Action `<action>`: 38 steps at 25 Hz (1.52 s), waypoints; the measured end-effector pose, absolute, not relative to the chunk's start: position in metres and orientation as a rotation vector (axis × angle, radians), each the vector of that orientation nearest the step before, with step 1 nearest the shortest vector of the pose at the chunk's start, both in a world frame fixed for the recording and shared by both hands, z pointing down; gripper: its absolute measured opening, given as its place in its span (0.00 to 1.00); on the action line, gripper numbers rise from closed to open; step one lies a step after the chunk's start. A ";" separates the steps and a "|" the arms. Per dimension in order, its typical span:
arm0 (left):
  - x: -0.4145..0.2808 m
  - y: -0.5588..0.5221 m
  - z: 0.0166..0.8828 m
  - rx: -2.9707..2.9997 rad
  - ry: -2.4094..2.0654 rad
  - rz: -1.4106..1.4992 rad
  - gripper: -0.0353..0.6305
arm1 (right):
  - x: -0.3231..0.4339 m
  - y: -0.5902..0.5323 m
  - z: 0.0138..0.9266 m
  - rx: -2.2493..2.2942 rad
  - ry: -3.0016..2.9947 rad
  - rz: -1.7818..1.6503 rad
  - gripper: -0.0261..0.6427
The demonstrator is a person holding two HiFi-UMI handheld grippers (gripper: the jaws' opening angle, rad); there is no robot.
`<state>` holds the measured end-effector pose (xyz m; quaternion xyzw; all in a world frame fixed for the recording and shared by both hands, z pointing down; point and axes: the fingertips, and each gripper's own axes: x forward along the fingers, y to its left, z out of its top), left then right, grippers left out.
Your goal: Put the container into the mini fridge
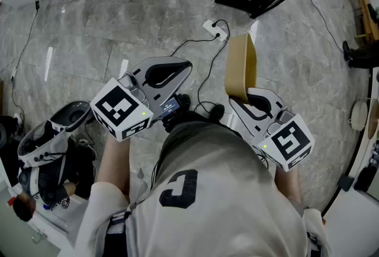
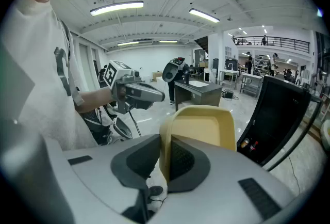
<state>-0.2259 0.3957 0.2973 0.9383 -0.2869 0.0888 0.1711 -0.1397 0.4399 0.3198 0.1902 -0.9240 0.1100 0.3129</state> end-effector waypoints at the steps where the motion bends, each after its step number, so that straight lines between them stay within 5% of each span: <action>1: -0.229 0.393 0.307 2.686 -0.818 0.273 0.14 | -0.137 0.443 0.322 0.491 -2.448 0.292 0.11; 9: -0.182 0.360 0.419 2.809 -0.866 0.764 0.13 | -0.094 0.459 0.333 0.514 -2.414 0.259 0.11; 18: -0.022 0.329 0.530 2.668 -0.759 0.763 0.13 | 0.005 0.465 0.340 0.572 -2.341 0.238 0.11; 29: -0.020 0.379 0.427 2.434 -0.990 0.458 0.14 | 0.067 0.459 0.346 0.582 -2.426 0.274 0.11; 38: -0.016 0.363 0.380 2.484 -1.130 0.614 0.14 | 0.070 0.439 0.351 0.516 -2.463 0.194 0.11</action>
